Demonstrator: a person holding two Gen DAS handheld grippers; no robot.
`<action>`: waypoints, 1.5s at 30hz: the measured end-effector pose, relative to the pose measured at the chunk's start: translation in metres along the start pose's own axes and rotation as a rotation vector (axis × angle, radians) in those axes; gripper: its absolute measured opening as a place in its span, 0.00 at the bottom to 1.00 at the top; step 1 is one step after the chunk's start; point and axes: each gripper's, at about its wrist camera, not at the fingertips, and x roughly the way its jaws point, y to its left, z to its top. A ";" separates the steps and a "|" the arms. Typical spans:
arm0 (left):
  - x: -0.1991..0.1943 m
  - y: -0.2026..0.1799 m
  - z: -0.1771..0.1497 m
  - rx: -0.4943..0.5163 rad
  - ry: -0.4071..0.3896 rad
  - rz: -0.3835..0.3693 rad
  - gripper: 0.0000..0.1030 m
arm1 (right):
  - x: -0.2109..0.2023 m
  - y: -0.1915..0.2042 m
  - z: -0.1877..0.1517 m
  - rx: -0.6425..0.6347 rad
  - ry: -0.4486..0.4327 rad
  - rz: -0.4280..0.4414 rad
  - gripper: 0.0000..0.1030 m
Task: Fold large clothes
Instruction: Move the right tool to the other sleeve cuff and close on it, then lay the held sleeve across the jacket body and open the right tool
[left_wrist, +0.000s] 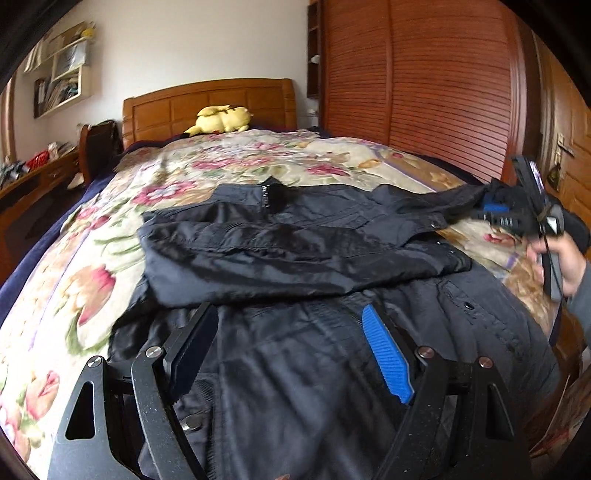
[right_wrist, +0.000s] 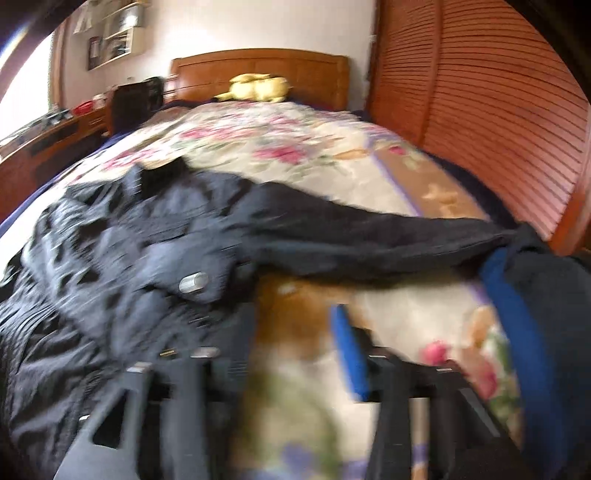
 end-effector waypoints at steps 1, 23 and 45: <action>0.002 -0.004 0.002 0.007 0.000 -0.006 0.79 | 0.000 -0.009 0.003 0.011 -0.002 -0.017 0.59; 0.039 -0.046 0.021 0.059 0.004 -0.091 0.79 | 0.101 -0.087 0.042 0.383 0.126 -0.159 0.59; -0.013 -0.014 -0.015 -0.028 0.031 0.058 0.79 | 0.043 -0.037 0.087 0.219 -0.086 -0.109 0.05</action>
